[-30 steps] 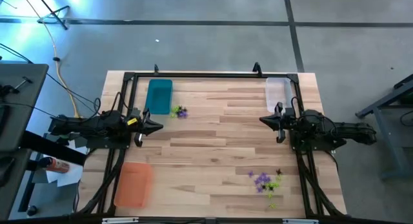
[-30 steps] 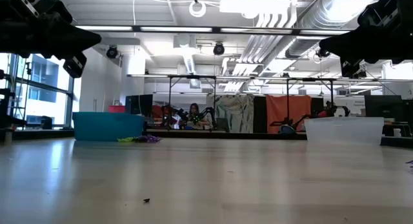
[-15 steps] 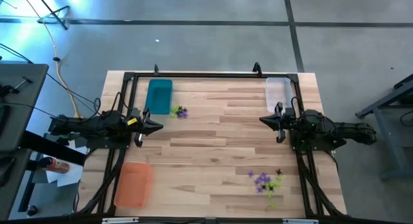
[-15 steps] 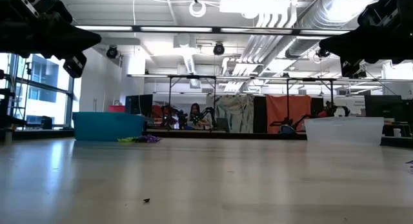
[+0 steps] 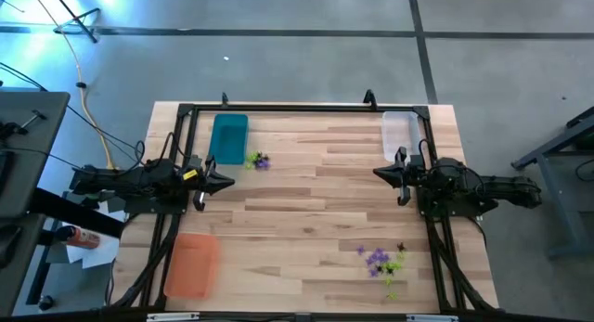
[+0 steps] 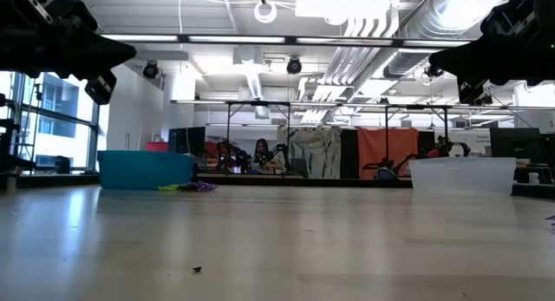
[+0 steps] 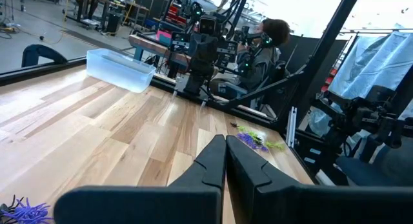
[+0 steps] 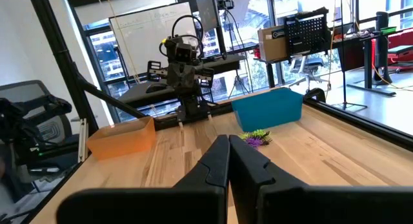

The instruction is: Sort Halloween decoration

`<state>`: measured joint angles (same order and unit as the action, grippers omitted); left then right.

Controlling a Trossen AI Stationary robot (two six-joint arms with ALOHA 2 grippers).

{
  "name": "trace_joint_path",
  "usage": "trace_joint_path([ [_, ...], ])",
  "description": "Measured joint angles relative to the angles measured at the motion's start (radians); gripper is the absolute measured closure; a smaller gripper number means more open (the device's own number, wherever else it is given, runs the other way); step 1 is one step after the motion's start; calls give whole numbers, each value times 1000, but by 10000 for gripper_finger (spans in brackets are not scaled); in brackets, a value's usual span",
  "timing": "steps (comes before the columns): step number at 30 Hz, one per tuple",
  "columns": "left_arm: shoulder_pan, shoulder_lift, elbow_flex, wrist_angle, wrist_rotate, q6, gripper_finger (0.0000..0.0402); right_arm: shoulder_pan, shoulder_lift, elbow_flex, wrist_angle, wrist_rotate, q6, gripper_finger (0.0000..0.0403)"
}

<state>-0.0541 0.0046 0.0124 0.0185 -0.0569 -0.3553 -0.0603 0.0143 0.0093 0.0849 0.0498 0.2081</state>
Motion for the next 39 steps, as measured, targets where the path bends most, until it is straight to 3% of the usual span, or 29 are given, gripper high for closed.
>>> trace_joint_path([
  [34,0,0,0,0,0,0,402,-1,0,0,19,3,4,402],
  [39,0,0,0,0,0,0,402,-1,1,0,164,61,347,402],
])
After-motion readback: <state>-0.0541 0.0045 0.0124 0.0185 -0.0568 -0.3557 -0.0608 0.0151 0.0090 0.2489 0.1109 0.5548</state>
